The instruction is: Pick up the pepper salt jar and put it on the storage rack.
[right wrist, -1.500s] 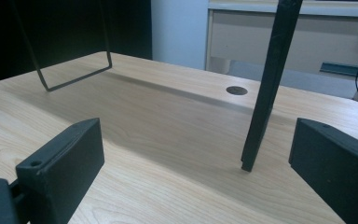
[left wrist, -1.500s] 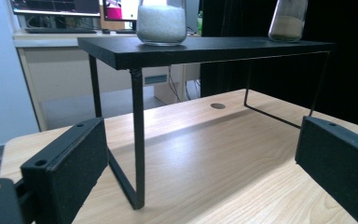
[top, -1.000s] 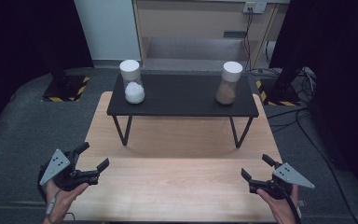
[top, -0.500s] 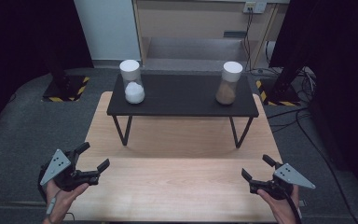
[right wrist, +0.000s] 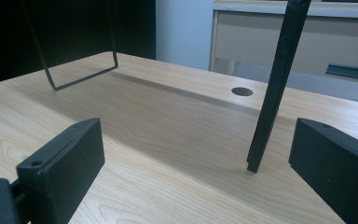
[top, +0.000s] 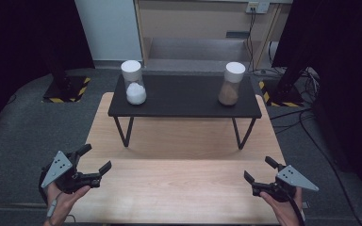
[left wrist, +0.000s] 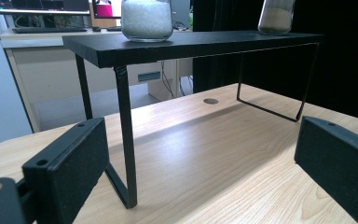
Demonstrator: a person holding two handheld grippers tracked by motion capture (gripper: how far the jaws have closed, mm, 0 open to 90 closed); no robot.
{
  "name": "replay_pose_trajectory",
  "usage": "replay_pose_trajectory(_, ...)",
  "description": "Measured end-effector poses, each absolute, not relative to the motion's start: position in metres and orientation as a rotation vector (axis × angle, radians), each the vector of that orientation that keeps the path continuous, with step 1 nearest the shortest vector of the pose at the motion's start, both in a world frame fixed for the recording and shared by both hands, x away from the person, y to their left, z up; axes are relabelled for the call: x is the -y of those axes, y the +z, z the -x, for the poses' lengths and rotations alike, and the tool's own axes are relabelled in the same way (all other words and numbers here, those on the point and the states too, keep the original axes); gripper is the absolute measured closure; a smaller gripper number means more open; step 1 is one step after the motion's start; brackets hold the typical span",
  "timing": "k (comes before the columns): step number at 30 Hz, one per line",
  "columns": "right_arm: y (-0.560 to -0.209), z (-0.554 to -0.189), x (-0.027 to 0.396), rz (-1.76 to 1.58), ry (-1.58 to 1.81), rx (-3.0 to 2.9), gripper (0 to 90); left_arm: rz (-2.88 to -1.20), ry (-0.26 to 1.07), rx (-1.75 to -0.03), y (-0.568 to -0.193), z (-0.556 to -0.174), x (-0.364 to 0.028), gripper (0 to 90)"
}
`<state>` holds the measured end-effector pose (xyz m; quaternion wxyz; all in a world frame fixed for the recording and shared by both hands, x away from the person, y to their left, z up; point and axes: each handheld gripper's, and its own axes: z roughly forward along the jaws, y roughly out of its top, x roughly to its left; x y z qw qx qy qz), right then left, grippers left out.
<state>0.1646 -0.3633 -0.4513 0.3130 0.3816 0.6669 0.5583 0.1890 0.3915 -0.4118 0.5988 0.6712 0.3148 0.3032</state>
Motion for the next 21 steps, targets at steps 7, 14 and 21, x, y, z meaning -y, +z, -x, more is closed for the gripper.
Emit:
replay_pose_trajectory(7, -0.4512, -0.1632, 0.364, -1.006, 1.474, -1.757, 3.7, -1.559, 0.7, -0.725, -0.4115, -0.1892, -0.3919, 2.1)
replay_pose_trajectory(14, -0.4504, -0.1636, 0.3634, -0.993, 1.479, -1.765, 3.6, -1.56, 0.7, -0.716, -0.411, -0.1882, -0.3916, 2.0)
replay_pose_trajectory(21, -0.4496, -0.1619, 0.3633, -0.979, 1.48, -1.768, 3.6, -1.564, 0.704, -0.717, -0.4109, -0.1881, -0.3915, 2.0)
